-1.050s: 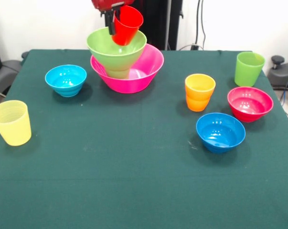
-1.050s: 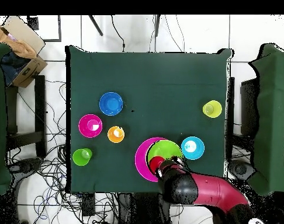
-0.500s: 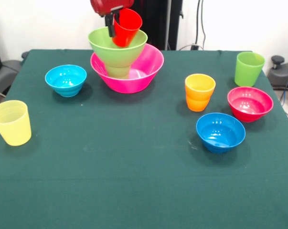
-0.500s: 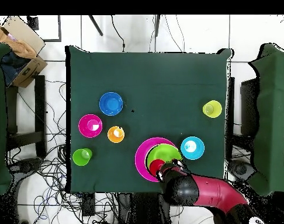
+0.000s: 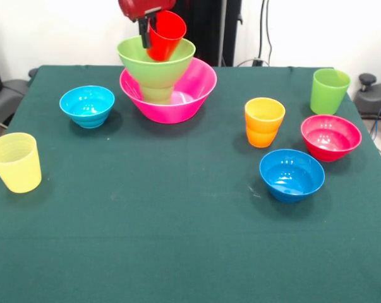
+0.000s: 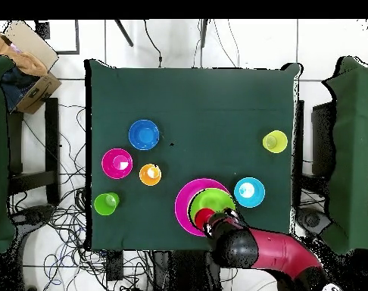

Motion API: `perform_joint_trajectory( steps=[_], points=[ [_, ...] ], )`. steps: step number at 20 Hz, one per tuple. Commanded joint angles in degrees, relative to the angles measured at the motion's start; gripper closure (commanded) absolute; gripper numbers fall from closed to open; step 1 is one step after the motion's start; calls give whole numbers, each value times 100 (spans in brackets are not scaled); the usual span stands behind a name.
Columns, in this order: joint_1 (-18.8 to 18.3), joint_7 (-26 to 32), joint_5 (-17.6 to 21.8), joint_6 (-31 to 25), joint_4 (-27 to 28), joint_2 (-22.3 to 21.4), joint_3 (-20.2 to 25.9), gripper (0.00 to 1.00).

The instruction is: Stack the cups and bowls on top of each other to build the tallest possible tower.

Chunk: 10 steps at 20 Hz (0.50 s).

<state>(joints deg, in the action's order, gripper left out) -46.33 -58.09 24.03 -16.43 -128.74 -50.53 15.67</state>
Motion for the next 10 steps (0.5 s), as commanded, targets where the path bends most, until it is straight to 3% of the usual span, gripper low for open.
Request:
perform_joint_trajectory(
  steps=[1,10],
  points=[
    [152,-768,247,82,52,311,14,100],
    [-41,-465,281,-96,37,210,219,100]
  ],
)
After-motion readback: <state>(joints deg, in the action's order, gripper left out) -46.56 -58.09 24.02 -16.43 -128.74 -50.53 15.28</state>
